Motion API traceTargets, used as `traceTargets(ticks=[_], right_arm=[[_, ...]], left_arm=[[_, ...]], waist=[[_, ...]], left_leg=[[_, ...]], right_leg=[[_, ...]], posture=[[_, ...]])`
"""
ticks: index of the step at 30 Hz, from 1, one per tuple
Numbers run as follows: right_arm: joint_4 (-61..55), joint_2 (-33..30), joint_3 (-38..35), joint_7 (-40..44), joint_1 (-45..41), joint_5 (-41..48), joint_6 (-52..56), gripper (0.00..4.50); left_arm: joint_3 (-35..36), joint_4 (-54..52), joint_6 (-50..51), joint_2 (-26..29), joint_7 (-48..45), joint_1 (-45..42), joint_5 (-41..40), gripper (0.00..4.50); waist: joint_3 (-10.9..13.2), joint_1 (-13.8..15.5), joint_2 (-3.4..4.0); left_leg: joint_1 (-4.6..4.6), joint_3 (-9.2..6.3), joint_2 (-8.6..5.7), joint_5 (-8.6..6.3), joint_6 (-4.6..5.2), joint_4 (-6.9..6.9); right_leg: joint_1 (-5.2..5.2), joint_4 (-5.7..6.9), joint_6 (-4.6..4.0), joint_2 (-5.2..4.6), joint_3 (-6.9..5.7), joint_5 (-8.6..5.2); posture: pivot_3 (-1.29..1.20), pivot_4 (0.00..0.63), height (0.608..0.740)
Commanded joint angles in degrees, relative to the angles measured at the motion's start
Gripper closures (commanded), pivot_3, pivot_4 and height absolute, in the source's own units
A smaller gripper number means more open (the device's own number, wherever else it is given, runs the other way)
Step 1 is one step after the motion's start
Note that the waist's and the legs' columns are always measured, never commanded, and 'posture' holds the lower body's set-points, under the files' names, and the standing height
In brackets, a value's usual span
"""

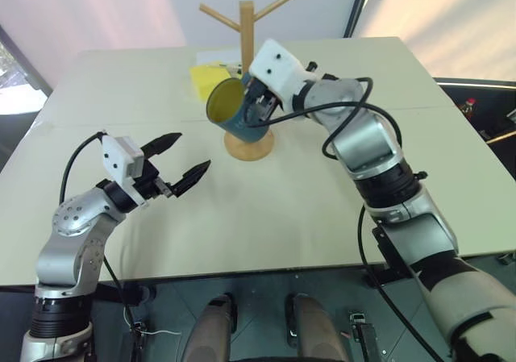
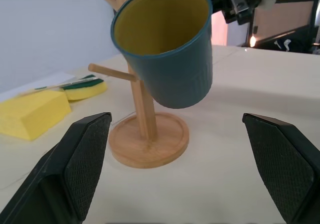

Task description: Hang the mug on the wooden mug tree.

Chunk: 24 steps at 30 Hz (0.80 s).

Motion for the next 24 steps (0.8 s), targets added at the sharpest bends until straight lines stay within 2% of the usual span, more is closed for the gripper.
traceTargets(ticks=[1, 4, 9, 14, 17, 20, 24], right_arm=[[0.1, 0.8, -0.9, -0.9, -2.4, -0.9, -2.1, 4.4], [0.7, 1.1, -1.3, -1.2, -2.5, -1.1, -2.8, 3.55], [-1.7, 0.4, -1.9, -1.3, -2.0, -1.6, -3.3, 1.02], [-8.4, -3.1, -4.7, 0.2, 0.5, -0.5, -3.4, 1.02], [-12.7, -5.6, -9.0, 1.2, 3.8, 1.9, -6.1, 1.02], [-17.0, -6.5, -16.5, 4.1, 10.1, 9.1, -7.1, 1.02], [-20.7, -5.5, -28.3, 9.8, 22.7, 23.1, -8.0, 1.02]], left_arm=[[0.9, -2.3, -0.3, 0.3, 0.5, -0.6, -0.8, 0.0], [0.8, -2.3, -0.3, 0.3, 0.6, -0.7, -0.8, 0.0], [0.5, -2.3, -0.3, 0.4, 0.7, -0.9, -0.7, 0.0], [0.3, -2.2, -0.2, 0.4, 1.0, -1.1, -0.6, 0.0], [0.5, -2.0, 0.0, 0.4, 1.4, -1.0, -0.6, 0.0], [1.5, -1.0, 0.0, -0.5, 2.5, -0.3, -1.1, 0.0], [3.2, 2.2, -0.2, -2.4, 4.5, 1.7, -1.4, 0.0]], waist=[[0.0, 0.0, 0.0], [0.0, 0.0, 0.0], [0.0, 0.0, 0.0], [0.0, 0.0, 0.01], [0.0, 0.3, 0.0], [0.0, 0.3, -0.01], [0.0, 0.3, -0.02]], left_leg=[[0.0, 0.0, 0.0, 0.0, 0.0, 0.0], [0.0, 0.0, 0.0, 0.0, 0.0, 0.0], [0.01, 0.0, 0.0, 0.0, 0.0, 0.0], [0.01, -0.01, 0.01, 0.0, 0.0, -0.01], [-0.01, -0.01, 0.0, 0.0, 0.0, 0.0], [0.0, 0.0, 0.01, 0.0, 0.0, 0.02], [0.05, -0.02, 0.02, 0.0, 0.0, 0.0]], right_leg=[[0.0, 0.0, 0.0, 0.0, 0.0, 0.0], [0.0, 0.0, 0.0, 0.0, 0.0, 0.0], [0.0, 0.01, 0.0, 0.01, 0.0, 0.0], [-0.01, 0.01, 0.0, 0.02, 0.0, -0.01], [0.01, -0.01, 0.02, 0.01, 0.01, -0.01], [0.05, -0.03, 0.02, 0.01, 0.01, -0.01], [0.12, -0.03, 0.06, 0.02, 0.01, -0.04]], posture=[[0.0, 0.15, 0.74], [0.0, 0.15, 0.74], [0.0, 0.15, 0.74], [0.0, 0.15, 0.74], [0.0, 0.15, 0.74], [0.0, 0.15, 0.74], [0.0, 0.15, 0.74]])
